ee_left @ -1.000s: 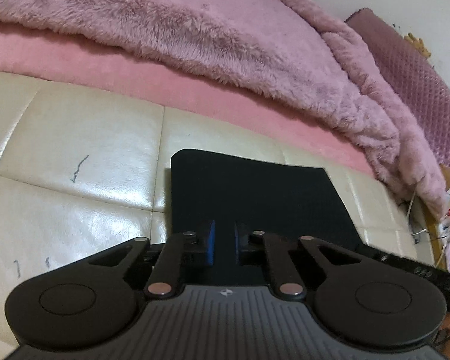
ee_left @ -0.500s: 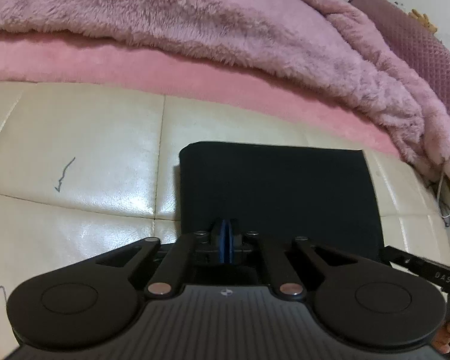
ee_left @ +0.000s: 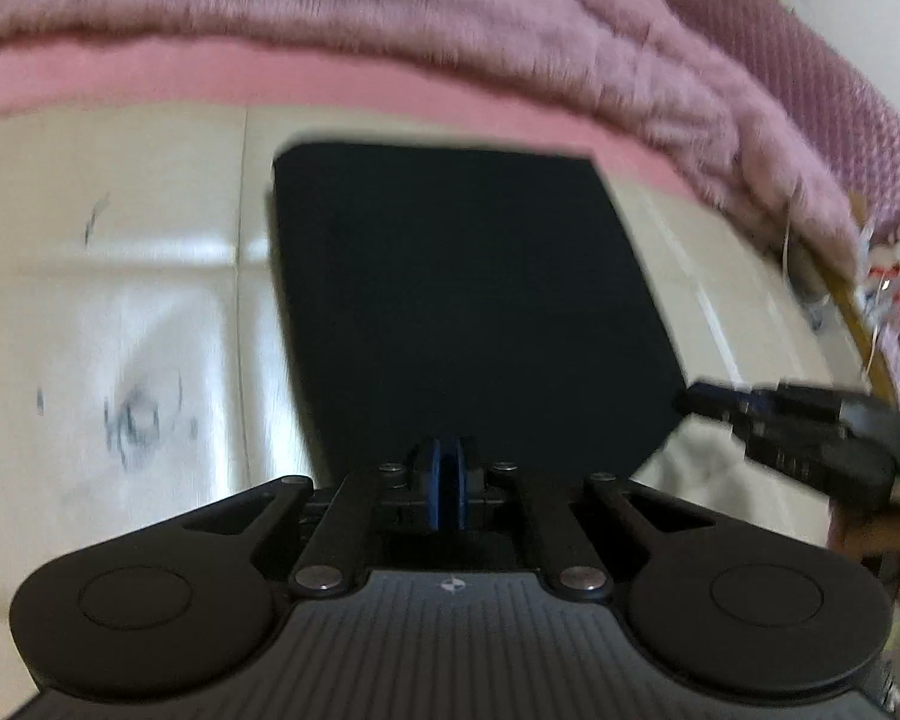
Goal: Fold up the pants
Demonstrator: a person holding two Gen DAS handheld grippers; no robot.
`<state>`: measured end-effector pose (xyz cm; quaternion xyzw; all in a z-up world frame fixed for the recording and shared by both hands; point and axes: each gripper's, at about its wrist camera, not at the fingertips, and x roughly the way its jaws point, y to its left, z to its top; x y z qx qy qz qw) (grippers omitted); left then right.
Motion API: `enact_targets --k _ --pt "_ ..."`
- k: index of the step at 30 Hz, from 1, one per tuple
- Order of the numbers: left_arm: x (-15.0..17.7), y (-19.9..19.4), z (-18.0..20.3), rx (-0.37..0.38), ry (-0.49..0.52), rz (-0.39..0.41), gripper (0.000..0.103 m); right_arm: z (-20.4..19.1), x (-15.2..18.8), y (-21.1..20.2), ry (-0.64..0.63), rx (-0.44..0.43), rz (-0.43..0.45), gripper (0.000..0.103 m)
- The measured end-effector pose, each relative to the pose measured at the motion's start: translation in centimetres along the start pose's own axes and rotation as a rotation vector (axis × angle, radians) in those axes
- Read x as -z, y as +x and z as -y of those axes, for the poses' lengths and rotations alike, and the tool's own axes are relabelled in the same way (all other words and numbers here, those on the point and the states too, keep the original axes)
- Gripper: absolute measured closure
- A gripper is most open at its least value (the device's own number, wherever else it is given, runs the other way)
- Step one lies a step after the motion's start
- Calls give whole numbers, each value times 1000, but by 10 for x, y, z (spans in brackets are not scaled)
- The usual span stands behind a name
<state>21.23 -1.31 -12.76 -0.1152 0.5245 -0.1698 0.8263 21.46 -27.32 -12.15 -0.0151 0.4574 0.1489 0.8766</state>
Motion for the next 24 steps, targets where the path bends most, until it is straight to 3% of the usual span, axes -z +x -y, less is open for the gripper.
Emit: enact_targets --k 5,11,14,16,19,21,24 --pt "15 14 -7 -31 0 -40 99 14 19 15 59 5 -55 80" --pt "9 0 -8 -9 -5 -39 98 13 21 18 35 16 -75 82" --pt "6 -14 -12 8 0 9 81 24 16 5 72 4 -64 72" --pt "-1 -16 -15 -37 8 30 76 31 9 -7 104 -17 -39 61" --pt "-12 -14 -24 -101 -11 58 59 41 -4 -17 153 -65 -6 53" --pt "-20 -13 -29 -104 -24 83 46 47 -14 -19 194 -97 13 41" --pt "-31 -9 -34 -122 -36 96 40 55 -31 -11 270 -165 26 35"
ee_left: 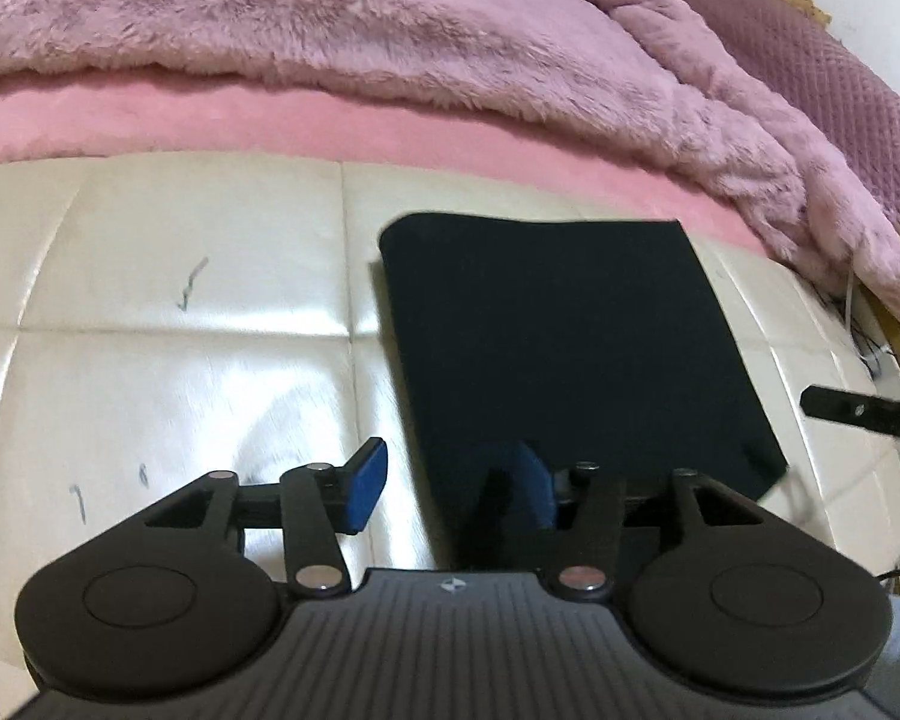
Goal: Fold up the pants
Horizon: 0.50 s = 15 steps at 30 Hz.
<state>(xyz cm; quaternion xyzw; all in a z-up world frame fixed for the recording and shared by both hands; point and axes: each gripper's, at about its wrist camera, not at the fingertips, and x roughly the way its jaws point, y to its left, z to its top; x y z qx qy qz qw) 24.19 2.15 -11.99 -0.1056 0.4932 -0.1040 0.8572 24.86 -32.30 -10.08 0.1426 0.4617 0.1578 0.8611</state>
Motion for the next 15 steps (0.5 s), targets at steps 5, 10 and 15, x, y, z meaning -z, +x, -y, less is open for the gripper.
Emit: enact_targets --k 5,10,15 --pt "-11 13 -8 14 -33 12 36 8 -22 29 84 -48 -22 35" --pt "-15 32 -26 77 -119 -3 36 22 -30 60 159 -100 -59 35" --pt "-13 44 -48 178 -220 -3 36 44 -29 83 268 -158 -82 40"
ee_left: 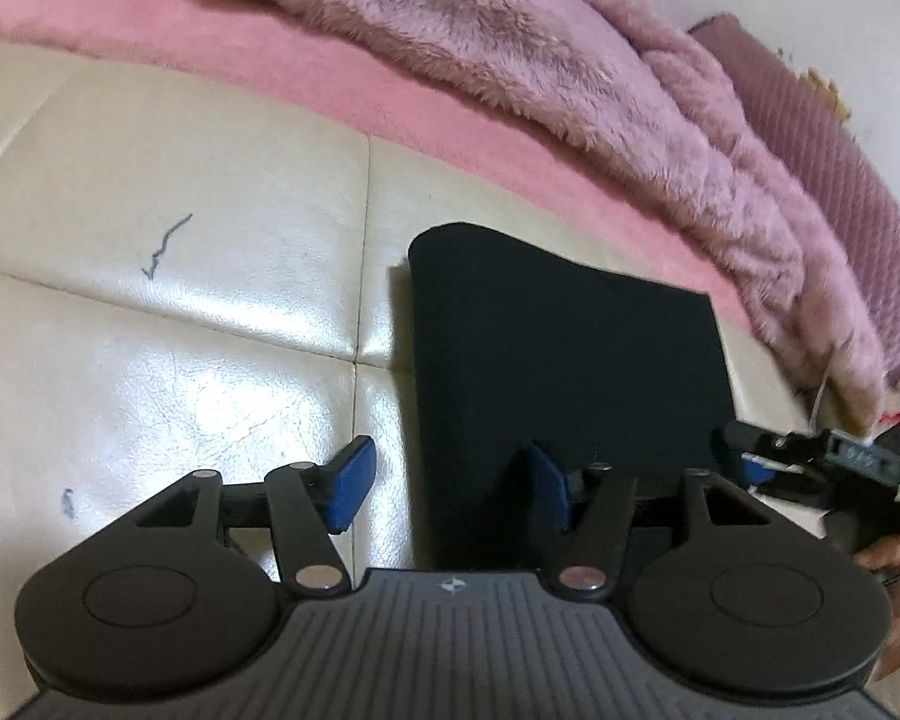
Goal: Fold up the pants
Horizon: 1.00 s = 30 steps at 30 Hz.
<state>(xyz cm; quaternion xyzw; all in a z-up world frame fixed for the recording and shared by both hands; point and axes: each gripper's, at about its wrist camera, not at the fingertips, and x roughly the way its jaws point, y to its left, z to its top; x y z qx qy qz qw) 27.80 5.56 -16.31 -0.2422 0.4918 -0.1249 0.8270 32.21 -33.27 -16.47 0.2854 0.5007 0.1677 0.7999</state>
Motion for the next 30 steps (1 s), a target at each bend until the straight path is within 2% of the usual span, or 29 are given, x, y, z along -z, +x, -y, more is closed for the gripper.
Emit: enact_targets --k 10,14,18,19,22,23,24,27,30 --pt "1 9 -23 147 -128 48 35 26 -6 13 112 -173 -19 42" --pt "1 13 -32 199 -222 66 35 30 -10 27 138 -231 -45 52" --pt "0 17 -29 208 -235 72 36 38 -12 35 172 -261 -68 70" --pt "-1 18 -27 212 -235 72 37 39 -11 37 184 -265 -71 71" --pt "-1 20 -26 211 -250 62 48 39 -12 40 201 -271 -80 73" --pt "-1 20 -28 199 -258 60 63 36 -12 40 195 -262 -79 75" --pt "-1 20 -32 189 -280 54 72 34 -12 40 193 -254 -78 77" --pt "0 19 -43 221 -357 39 80 34 -11 38 205 -243 -70 80" --pt "-3 14 -30 165 -289 50 82 28 -10 35 193 -221 -58 82"
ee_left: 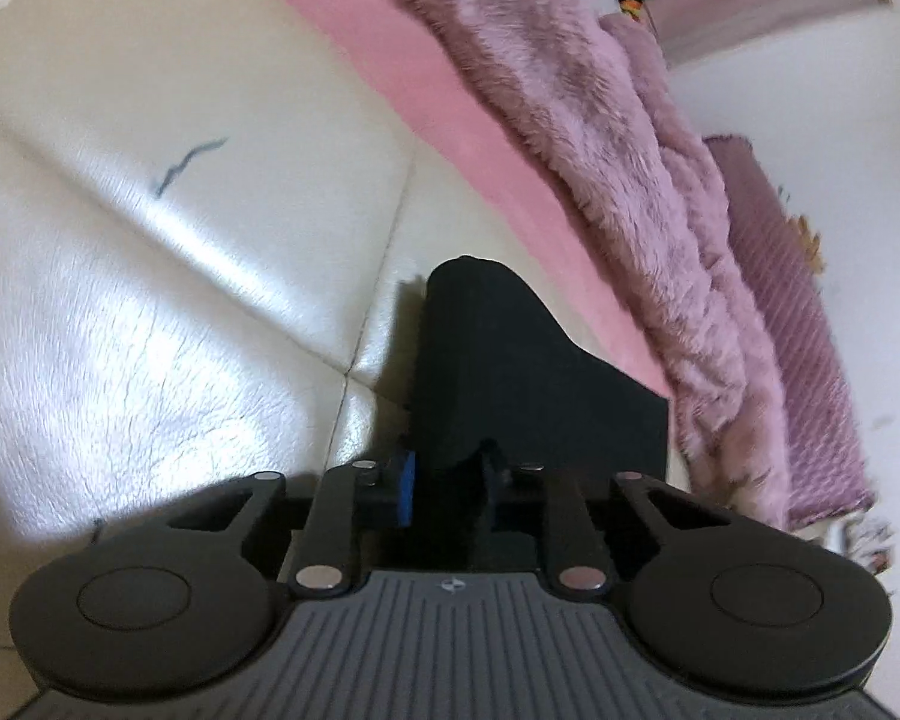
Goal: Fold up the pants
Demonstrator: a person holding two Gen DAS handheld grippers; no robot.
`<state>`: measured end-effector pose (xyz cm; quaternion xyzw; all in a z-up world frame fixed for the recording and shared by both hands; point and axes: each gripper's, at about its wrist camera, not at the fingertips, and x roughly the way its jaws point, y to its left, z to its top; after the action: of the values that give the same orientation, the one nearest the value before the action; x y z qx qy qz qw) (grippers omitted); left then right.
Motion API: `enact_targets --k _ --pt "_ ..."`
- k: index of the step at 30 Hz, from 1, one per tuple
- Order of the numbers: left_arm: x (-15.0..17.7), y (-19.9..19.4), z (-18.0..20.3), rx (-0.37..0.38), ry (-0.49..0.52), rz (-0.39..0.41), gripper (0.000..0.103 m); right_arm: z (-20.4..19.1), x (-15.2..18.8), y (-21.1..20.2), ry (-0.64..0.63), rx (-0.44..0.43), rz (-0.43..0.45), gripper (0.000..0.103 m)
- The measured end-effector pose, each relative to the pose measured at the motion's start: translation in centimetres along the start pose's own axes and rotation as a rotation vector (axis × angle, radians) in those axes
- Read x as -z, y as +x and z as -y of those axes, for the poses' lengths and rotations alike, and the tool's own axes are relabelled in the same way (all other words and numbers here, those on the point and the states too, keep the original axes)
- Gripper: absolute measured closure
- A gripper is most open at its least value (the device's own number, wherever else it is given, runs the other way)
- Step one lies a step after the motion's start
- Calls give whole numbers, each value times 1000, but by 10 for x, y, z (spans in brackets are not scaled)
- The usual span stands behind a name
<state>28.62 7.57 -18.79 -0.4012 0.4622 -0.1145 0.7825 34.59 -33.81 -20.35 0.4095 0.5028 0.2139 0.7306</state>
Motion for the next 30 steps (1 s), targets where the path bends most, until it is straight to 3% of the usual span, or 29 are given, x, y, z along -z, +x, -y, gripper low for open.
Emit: enact_targets --k 9,15,24,30 --pt "-4 -18 25 -90 88 2 84 -30 11 -12 -46 42 11 85" --pt "-21 -56 25 -120 138 21 84 -62 27 -9 -68 18 11 85" --pt "-67 -115 15 -164 201 84 84 -127 49 33 -93 -56 7 85" --pt "-103 -125 0 -214 227 81 84 -157 55 73 -78 -83 -7 85"
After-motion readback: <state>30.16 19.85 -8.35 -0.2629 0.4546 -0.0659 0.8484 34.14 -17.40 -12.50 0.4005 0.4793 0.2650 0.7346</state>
